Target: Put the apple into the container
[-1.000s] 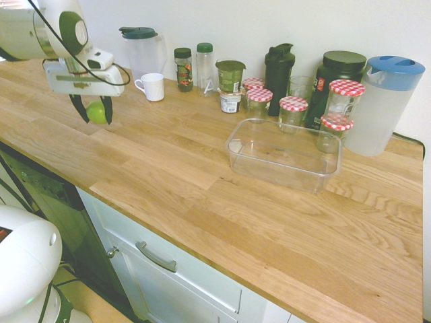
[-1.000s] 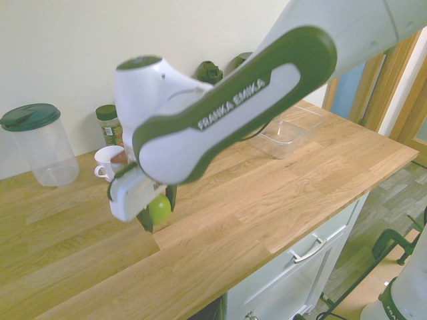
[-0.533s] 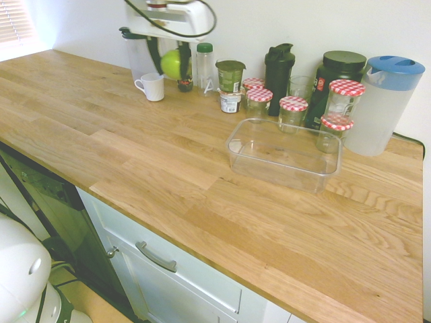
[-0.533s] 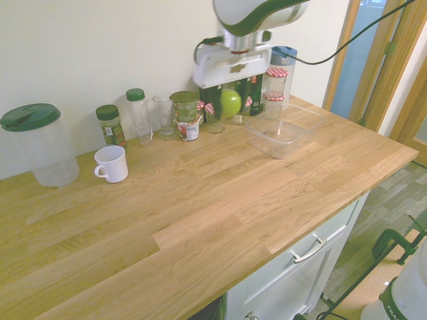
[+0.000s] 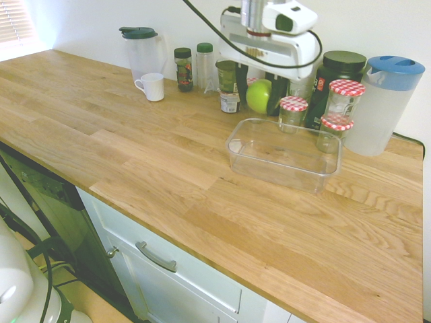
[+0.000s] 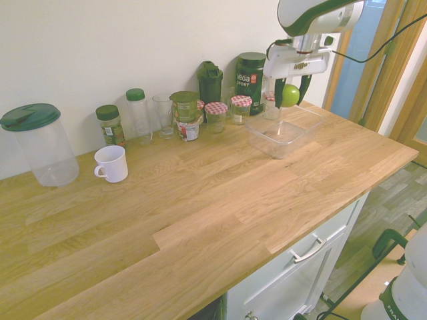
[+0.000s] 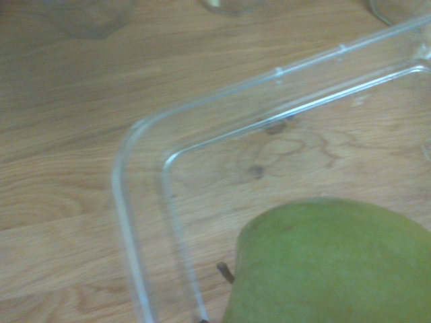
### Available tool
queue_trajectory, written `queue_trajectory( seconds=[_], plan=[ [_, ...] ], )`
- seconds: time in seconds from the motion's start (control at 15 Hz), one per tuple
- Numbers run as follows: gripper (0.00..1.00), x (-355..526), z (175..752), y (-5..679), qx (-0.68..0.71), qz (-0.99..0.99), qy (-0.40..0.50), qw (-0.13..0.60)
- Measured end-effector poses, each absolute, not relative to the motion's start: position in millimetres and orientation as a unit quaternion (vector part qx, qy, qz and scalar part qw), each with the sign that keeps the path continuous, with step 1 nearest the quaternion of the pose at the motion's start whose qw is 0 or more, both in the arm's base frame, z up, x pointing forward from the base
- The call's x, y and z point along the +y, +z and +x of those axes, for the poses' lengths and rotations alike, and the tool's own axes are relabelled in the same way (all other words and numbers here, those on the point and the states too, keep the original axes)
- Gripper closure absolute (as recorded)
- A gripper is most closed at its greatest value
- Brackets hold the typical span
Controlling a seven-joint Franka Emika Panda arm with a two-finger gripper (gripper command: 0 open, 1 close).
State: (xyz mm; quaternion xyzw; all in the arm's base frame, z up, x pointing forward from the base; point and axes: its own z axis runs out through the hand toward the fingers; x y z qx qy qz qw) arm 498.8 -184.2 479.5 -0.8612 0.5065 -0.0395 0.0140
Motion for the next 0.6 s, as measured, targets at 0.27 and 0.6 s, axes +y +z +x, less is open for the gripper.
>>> queue_trajectory(
  seconds=[0.27, 0.6],
  plan=[
    [1.00, -217.9, 506.2, 432.6, 0.527, -0.849, -0.031, 0.018],
    [1.00, -219.4, 513.8, 379.1, 0.531, -0.845, -0.058, 0.013]
  ],
)
